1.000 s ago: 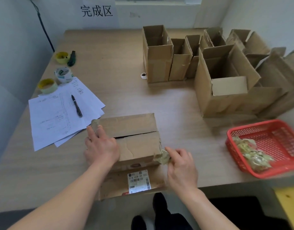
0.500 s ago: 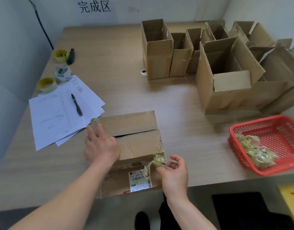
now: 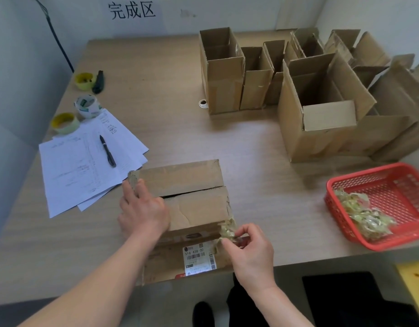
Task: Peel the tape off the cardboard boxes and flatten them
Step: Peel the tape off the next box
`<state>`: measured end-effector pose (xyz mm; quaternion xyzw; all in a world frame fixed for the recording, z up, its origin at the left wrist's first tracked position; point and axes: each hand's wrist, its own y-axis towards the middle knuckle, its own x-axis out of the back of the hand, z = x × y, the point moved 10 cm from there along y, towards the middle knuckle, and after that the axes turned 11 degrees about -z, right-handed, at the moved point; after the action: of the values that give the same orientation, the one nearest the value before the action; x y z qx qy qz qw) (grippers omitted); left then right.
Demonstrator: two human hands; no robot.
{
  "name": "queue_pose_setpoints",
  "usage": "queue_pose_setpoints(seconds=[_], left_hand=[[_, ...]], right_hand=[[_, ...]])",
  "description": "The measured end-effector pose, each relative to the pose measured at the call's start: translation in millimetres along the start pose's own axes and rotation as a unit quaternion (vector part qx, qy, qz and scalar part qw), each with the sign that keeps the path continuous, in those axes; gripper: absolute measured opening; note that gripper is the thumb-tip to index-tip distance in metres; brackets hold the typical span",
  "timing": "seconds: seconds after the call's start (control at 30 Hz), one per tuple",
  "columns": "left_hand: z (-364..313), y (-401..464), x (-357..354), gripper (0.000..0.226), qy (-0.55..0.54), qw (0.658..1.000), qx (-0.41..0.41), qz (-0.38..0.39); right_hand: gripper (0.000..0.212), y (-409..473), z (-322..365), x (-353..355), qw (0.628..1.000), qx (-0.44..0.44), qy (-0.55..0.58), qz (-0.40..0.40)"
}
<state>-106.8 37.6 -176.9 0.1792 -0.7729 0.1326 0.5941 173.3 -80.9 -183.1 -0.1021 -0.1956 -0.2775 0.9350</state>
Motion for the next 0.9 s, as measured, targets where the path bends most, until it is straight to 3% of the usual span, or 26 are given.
queue_pose_setpoints(seconds=[0.07,0.2,0.27,0.3,0.33,0.43,0.47,0.53,0.67,0.73,0.83,0.9], left_hand=[[0.2,-0.2,0.2,0.056,-0.001,1.0,0.001,0.001],[1.1,1.4,-0.2,0.057,-0.002,1.0,0.004,0.001],[-0.5,1.0,0.1,0.056,-0.002,1.0,0.003,0.001],[-1.1,0.8,0.4,0.055,-0.003,1.0,0.003,0.0],[-1.0,0.8,0.4,0.055,-0.003,1.0,0.003,0.0],[1.4,1.7,0.2,0.055,-0.004,1.0,0.008,-0.003],[1.3,1.3,0.2,0.056,-0.003,1.0,0.007,-0.003],[0.2,0.9,0.1,0.057,-0.002,1.0,0.003,-0.003],[1.0,1.5,-0.6,0.056,-0.008,1.0,0.004,-0.001],[0.8,1.2,-0.6,0.056,-0.01,1.0,0.004,-0.001],[0.5,1.6,0.0,0.056,-0.008,1.0,0.006,0.0],[-0.4,1.3,0.1,0.056,-0.009,1.0,0.002,0.001]], right_hand=[[0.032,6.5,2.7,4.0,0.998,0.036,-0.052,-0.014],[0.027,17.1,-0.5,16.6,0.998,0.031,-0.026,-0.057],[0.022,11.2,-11.5,12.7,0.996,-0.032,0.017,-0.087],[0.019,6.2,-24.2,6.5,0.987,-0.106,0.065,-0.103],[0.017,-1.4,-40.2,-2.2,0.962,-0.205,0.134,-0.119],[0.011,-27.5,-62.3,-35.9,0.817,-0.441,0.345,-0.139],[0.012,-31.7,-60.8,-41.5,0.779,-0.472,0.388,-0.141],[0.008,-34.7,-54.1,-46.9,0.749,-0.485,0.435,-0.122],[0.027,-43.5,-60.0,-54.1,0.799,-0.482,0.356,-0.06],[0.024,-40.8,-62.7,-52.0,0.821,-0.465,0.326,-0.058],[0.011,-35.8,-65.4,-48.6,0.833,-0.449,0.318,-0.061],[0.014,-35.7,-69.5,-46.0,0.822,-0.452,0.341,-0.061]])
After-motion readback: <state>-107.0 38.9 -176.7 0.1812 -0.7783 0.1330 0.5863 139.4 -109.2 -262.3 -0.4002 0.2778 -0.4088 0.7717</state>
